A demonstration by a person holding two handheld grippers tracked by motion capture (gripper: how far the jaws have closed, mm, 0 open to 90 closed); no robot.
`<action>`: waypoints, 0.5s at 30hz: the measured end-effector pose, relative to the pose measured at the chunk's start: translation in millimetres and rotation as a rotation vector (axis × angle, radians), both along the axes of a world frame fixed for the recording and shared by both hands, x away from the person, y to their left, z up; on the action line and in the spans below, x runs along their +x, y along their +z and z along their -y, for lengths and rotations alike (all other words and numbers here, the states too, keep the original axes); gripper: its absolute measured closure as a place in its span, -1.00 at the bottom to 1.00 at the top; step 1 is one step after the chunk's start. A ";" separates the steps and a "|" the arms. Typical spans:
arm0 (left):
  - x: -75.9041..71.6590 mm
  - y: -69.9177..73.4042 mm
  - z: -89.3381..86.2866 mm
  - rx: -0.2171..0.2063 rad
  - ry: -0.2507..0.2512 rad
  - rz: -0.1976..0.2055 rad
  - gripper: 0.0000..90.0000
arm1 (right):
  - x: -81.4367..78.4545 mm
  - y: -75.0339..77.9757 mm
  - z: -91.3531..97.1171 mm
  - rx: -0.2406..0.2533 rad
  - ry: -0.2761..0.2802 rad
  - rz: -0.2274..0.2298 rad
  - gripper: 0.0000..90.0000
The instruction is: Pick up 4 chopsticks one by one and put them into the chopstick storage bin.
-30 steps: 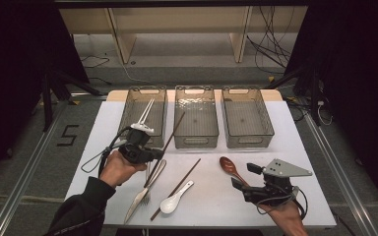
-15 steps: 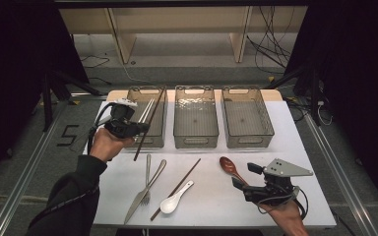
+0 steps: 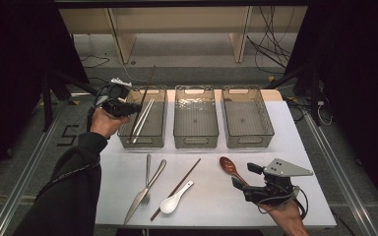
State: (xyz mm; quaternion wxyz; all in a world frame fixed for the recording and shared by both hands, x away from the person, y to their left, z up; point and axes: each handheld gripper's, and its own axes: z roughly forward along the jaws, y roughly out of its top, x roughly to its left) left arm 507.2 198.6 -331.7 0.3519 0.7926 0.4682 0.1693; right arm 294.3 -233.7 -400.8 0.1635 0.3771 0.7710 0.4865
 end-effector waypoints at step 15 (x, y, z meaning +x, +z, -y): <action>30.7 -14.5 -4.2 0.063 0.036 0.015 0.88 | 0.0 0.0 0.5 0.003 0.004 -0.001 -0.39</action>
